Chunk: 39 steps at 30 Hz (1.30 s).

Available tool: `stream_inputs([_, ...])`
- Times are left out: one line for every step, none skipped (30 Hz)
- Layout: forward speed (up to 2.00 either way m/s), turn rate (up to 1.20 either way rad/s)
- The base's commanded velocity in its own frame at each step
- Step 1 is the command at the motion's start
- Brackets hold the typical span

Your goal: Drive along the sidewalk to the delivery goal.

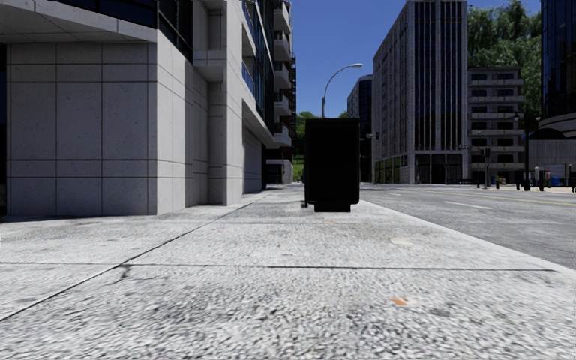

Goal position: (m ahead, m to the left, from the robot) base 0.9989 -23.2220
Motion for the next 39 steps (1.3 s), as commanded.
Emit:
stream_inputs([2.00, 0.50])
stream_inputs([2.00, 0.50])
stream_inputs([2.00, 0.50])
stream_inputs([2.00, 0.50])
stream_inputs([2.00, 0.50])
stream_inputs([2.00, 0.50])
stream_inputs([2.00, 0.50])
stream_inputs([2.00, 0.50])
stream_inputs([2.00, 0.49])
stream_inputs([2.00, 0.39])
stream_inputs([2.00, 0.00])
stream_inputs([2.00, 0.00])
stream_inputs([2.00, 0.00])
stream_inputs([2.00, 0.00])
stream_inputs([2.00, 0.00])
stream_inputs([2.00, 0.00])
stream_inputs([2.00, 0.00])
stream_inputs([2.00, 0.00])
stream_inputs([2.00, 0.00])
stream_inputs([2.00, 0.00])
stream_inputs([2.00, 0.00])
stream_inputs([2.00, 0.00])
stream_inputs([2.00, 0.00])
stream_inputs([2.00, 0.00])
stream_inputs([2.00, 0.00])
stream_inputs([2.00, 0.00])
stream_inputs([2.00, 0.00])
stream_inputs([2.00, 0.00])
stream_inputs([2.00, 0.00])
stream_inputs([2.00, 0.00])
stream_inputs([2.00, 0.00])
stream_inputs([2.00, 0.00])
stream_inputs([2.00, 0.00])
stream_inputs([2.00, 0.00])
stream_inputs([2.00, 0.00])
stream_inputs([2.00, 0.00])
stream_inputs([2.00, 0.00])
stream_inputs([2.00, 0.00])
stream_inputs([2.00, 0.00])
